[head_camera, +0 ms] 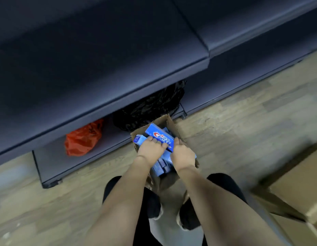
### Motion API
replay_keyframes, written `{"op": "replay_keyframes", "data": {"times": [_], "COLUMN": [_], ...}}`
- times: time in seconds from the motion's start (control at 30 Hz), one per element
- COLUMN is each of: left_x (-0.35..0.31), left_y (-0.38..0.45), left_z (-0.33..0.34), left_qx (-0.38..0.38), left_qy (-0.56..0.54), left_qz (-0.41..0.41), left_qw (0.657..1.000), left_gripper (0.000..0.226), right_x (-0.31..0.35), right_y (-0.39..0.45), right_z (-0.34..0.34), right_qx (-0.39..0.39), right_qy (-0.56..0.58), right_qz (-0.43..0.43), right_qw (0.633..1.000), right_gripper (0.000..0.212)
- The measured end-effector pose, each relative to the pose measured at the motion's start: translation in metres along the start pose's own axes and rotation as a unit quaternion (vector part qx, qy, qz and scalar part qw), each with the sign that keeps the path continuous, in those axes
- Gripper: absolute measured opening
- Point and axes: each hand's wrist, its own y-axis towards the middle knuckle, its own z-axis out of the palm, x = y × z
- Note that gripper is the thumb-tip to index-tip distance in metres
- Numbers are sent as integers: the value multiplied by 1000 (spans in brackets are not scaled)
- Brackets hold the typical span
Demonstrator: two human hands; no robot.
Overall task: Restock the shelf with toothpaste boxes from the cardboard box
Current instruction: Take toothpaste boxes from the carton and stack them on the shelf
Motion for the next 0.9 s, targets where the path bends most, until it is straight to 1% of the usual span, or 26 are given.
{"op": "replay_keyframes", "data": {"times": [0.17,0.27,0.37,0.43,0.57,0.67,0.73,0.83,0.9], "left_x": [16,26,33,36,38,35,37,39,41], "left_y": [-87,-126,-163,-179,-216,-239,-247,-262,-274], "left_z": [-79,-124,-171,-191,-231,-255,-265,-282,-294], "left_qx": [-152,-205,-250,-271,-273,-247,-247,-288,-314], "left_qy": [13,42,59,67,78,103,142,151,136], "left_qz": [-8,-26,-34,-36,-80,-111,-104,-134,-140], "left_qw": [988,977,966,960,956,957,953,936,929], "left_gripper": [38,35,39,47,63,61,58,61,65], "right_x": [7,9,10,10,7,5,4,3,5], "right_y": [-72,-107,-140,-153,-180,-197,-207,-217,-222], "right_z": [-91,-144,-194,-218,-267,-298,-314,-334,-346], "right_qx": [-39,-65,-83,-87,-111,-133,-144,-167,-177], "right_qy": [-8,-14,-29,-36,-13,-24,-39,-41,-44], "right_qz": [0,-6,-22,-30,-54,-70,-78,-99,-125], "right_qw": [999,998,996,995,992,988,986,980,975], "right_gripper": [50,53,56,53,33,30,31,30,26]}}
